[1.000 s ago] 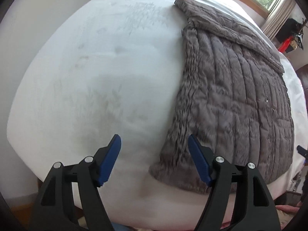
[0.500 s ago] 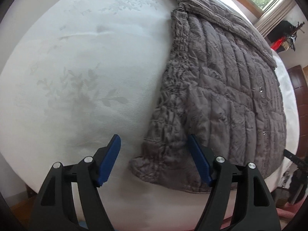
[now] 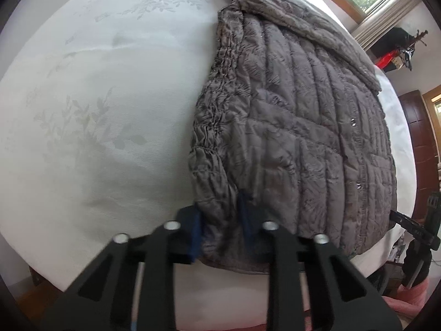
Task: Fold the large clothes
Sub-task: 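Grasp the jacket hem with the left gripper while the right gripper grasps the hem beside it, then lift the hem with both grippers and fold it over toward the collar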
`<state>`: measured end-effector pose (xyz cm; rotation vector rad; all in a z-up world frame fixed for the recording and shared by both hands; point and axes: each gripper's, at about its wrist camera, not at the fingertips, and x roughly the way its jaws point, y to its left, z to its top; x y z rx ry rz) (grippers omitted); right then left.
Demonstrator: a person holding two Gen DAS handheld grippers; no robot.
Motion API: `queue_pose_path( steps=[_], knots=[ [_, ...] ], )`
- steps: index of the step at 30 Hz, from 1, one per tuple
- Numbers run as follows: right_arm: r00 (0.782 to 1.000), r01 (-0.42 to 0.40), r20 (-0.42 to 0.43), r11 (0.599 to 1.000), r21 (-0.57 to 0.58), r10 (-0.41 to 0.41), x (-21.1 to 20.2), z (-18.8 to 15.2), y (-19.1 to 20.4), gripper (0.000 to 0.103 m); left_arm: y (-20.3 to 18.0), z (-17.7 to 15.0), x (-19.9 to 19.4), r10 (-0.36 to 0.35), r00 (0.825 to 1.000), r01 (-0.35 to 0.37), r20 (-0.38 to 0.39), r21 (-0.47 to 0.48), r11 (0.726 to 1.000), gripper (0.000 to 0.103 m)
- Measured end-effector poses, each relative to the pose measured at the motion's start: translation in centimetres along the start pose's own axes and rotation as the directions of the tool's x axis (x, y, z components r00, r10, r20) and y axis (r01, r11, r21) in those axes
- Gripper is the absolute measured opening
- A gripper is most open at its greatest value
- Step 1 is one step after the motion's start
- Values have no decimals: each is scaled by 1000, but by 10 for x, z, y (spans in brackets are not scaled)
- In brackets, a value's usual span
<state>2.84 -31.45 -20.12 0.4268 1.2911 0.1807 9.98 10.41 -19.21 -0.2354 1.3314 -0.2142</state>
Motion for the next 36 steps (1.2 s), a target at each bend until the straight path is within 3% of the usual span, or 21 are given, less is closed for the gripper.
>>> queue_pose_path(
  steps=[6,19,27,29,32,36],
  knots=[
    [1000,8,4,999,-31,-8,-5,1,6,17,-4,-1,-13,4,1000,-4,29,2,1000,10],
    [1000,24,-13,1000,5,-24,7,1,-1,17,-5,-3,7,60,998,-61,13,29,998,10],
    [1000,12,2,1000,14,-12,-9,4,3,16,-4,-1,-12,15,999,-15,29,1,1000,9],
    [999,-29,24,999,16,28,-24,9,7,15,-9,2,-25,-4,999,4,48,4,1000,8],
    [994,-84,71,996,2,84,-50,22,15,15,-24,15,-58,-77,991,76,109,18,997,7],
    [983,-114,137,992,-54,121,-86,52,31,14,-40,41,-91,-125,975,117,183,56,992,7]
  ],
)
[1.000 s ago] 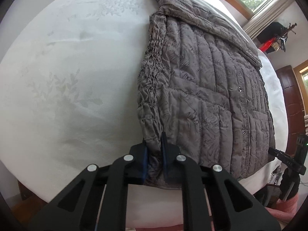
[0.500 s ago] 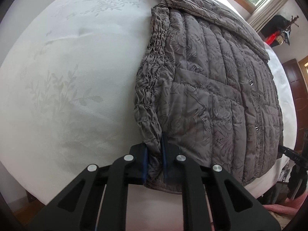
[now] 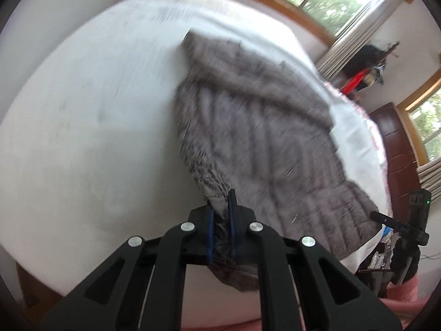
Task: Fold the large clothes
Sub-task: 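Lift the hem with both grippers and fold it over toward the collar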
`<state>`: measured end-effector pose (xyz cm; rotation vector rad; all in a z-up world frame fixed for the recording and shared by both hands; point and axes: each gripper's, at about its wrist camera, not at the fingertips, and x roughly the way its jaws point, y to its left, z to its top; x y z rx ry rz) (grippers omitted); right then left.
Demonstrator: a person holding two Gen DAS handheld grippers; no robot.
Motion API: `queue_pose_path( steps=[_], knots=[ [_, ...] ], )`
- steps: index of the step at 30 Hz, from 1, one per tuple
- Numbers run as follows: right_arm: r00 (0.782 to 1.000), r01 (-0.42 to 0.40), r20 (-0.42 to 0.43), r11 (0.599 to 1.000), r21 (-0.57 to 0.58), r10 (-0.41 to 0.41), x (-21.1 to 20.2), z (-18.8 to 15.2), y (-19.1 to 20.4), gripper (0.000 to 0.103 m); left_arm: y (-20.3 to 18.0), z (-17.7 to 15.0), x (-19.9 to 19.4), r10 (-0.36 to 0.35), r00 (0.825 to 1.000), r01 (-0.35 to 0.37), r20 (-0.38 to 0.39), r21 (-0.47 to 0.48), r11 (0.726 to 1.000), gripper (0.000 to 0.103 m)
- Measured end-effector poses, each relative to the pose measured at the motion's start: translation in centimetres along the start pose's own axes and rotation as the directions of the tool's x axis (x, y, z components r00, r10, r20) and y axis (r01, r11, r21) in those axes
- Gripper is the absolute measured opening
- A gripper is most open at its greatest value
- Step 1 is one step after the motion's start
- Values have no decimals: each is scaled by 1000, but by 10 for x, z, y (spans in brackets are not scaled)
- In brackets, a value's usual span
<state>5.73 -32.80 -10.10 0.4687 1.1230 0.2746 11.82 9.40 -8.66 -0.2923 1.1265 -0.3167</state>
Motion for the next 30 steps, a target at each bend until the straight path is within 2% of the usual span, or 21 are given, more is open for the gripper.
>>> queue_pose_path(
  steps=[5,10,15,21,27,30],
  knots=[
    [999,-22,48,999,-28,24,-14,48,11,14,-17,51,-10,-64,996,61,57,43,997,7],
    [995,-14,98,999,-34,17,-16,110,5,14,-29,112,7,-89,992,85,90,50,995,7],
    [991,-12,137,1000,-7,13,-3,184,-12,14,-22,182,31,-130,983,130,131,5,991,7],
    [990,14,140,1000,15,-16,21,251,-33,14,-18,253,73,-71,984,73,165,-10,997,7],
    [992,61,105,997,54,-67,61,302,-59,14,-6,297,127,13,991,-8,133,-41,999,7],
    [995,72,62,994,83,-77,92,320,-77,14,6,312,160,32,996,-26,81,-74,997,7]
  ],
)
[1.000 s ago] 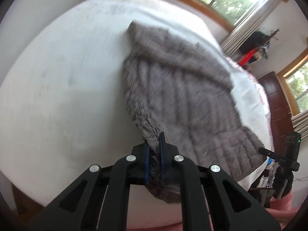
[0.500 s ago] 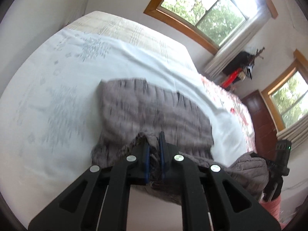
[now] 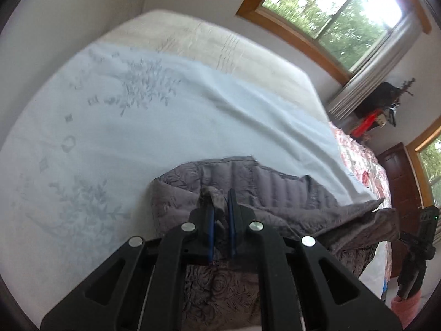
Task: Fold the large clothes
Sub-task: 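Lift the hem with both grippers and fold it over toward the collar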
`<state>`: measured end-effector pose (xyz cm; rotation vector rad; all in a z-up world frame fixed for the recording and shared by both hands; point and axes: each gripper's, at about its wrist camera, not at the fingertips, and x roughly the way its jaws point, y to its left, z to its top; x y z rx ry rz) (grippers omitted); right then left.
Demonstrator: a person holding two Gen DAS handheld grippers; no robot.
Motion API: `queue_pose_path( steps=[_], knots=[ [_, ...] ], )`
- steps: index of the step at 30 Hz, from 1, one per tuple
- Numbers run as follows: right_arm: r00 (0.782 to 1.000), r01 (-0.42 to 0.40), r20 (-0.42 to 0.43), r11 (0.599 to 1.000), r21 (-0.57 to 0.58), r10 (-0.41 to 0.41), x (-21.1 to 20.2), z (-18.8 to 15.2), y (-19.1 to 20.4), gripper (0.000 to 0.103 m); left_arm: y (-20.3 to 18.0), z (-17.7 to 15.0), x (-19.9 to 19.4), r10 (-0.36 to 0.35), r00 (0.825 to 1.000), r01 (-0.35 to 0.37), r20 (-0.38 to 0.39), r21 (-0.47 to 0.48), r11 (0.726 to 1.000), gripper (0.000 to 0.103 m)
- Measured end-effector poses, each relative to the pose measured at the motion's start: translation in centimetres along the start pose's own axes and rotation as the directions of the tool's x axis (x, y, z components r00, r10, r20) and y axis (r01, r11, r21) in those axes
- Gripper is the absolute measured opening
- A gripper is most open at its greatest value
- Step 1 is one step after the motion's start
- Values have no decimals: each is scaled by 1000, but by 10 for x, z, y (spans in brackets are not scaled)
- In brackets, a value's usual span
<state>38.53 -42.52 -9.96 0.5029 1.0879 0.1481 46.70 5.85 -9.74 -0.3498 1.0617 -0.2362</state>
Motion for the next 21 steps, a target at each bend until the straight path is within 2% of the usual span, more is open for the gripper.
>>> queue_pose_path(
  steps=[5,12,17,21],
  knots=[
    [999,8,-43,1000,30,-7,38,14,-15,14,16,8,46,35,998,-36,-57,-18,999,7],
    [996,-3,-87,997,79,10,69,23,-33,14,27,17,83,39,994,-41,-104,-19,999,7],
    [993,-12,-113,994,112,24,80,27,-40,17,33,20,100,40,990,-45,-137,-34,998,10],
    [991,-55,-114,989,138,71,68,29,-44,23,39,23,93,-4,988,-6,-157,-67,998,11]
  ],
)
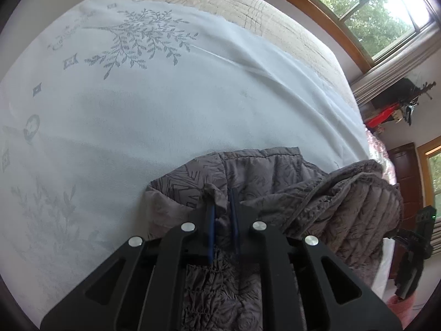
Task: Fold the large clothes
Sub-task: 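Lift the hem with both grippers and fold it over toward the collar, then open both grippers to release the folded hem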
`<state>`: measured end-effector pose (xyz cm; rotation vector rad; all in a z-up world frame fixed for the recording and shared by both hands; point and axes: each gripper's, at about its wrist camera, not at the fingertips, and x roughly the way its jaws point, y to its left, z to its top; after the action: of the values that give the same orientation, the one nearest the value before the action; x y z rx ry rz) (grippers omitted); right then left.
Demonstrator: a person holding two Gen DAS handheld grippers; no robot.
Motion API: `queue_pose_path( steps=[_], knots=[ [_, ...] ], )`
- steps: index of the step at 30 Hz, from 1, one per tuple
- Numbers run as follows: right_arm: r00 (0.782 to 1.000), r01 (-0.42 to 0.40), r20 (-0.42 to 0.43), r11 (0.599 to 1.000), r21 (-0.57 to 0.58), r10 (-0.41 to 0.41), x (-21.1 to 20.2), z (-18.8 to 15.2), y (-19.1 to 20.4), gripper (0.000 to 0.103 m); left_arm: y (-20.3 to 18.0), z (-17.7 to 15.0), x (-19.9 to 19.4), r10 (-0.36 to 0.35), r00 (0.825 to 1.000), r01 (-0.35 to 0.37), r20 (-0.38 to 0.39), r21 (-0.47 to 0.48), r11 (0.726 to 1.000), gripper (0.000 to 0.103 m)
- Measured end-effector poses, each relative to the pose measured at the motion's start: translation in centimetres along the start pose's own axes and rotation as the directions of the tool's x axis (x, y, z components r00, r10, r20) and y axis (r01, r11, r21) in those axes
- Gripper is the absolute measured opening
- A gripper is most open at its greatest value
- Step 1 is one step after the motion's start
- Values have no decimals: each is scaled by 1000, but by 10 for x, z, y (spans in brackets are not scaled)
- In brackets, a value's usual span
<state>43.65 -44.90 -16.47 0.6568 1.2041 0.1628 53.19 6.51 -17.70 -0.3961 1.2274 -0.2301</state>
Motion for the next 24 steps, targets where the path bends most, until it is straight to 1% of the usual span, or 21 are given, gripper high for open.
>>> queue_pose_path(
  steps=[2,3,4,5,6,7,8,10,13,14,17,20,21,22,23,24],
  knots=[
    [1000,-30,5,1000,-2,30,-12,-3,-1,27,6,1,-14,-51,999,51,-3,-23,998,14],
    [999,-43,9,999,-3,43,-18,-5,-1,33,7,0,-20,-68,998,68,-1,-28,997,17],
    [999,-41,18,999,-4,41,-22,-6,-1,52,9,-1,-26,-79,997,79,1,-31,996,20],
    [999,2,51,1000,-7,-2,-32,-9,-2,67,11,-2,-33,-84,996,84,5,-30,996,26],
    [995,35,95,999,-14,-34,-43,-13,-1,84,13,-6,-44,-76,997,76,18,-27,997,39],
    [993,30,117,999,-25,-27,-49,-16,-1,83,15,-8,-52,-75,997,76,34,-24,997,42],
    [994,13,113,1000,-28,-10,-52,-19,-1,83,18,-12,-62,-70,996,71,54,-13,997,43],
    [995,10,98,1000,-24,-7,-51,-26,-1,79,20,-20,-67,-41,998,40,55,8,999,43],
    [997,48,66,997,-60,-44,-35,-37,6,74,16,-34,-56,30,999,-32,28,58,998,43],
    [997,63,54,996,-66,-59,-29,-41,7,74,13,-40,-50,44,999,-45,13,74,996,43],
    [997,71,19,995,-66,-69,-10,-48,7,69,10,-53,-37,60,998,-59,-15,96,994,43],
    [995,96,14,993,-68,-95,5,-50,9,67,10,-62,-29,86,996,-84,-16,107,991,43],
    [996,89,7,994,-64,-89,9,-51,10,64,10,-62,-28,90,996,-88,-11,109,990,43],
    [997,83,3,995,-62,-83,11,-52,10,60,9,-64,-29,94,996,-93,-2,109,990,41],
    [997,78,-1,995,-61,-78,14,-52,11,56,9,-65,-29,93,996,-93,3,108,990,36],
    [997,78,-2,995,-63,-78,17,-52,13,49,9,-66,-30,92,996,-92,6,106,990,29]
  ],
)
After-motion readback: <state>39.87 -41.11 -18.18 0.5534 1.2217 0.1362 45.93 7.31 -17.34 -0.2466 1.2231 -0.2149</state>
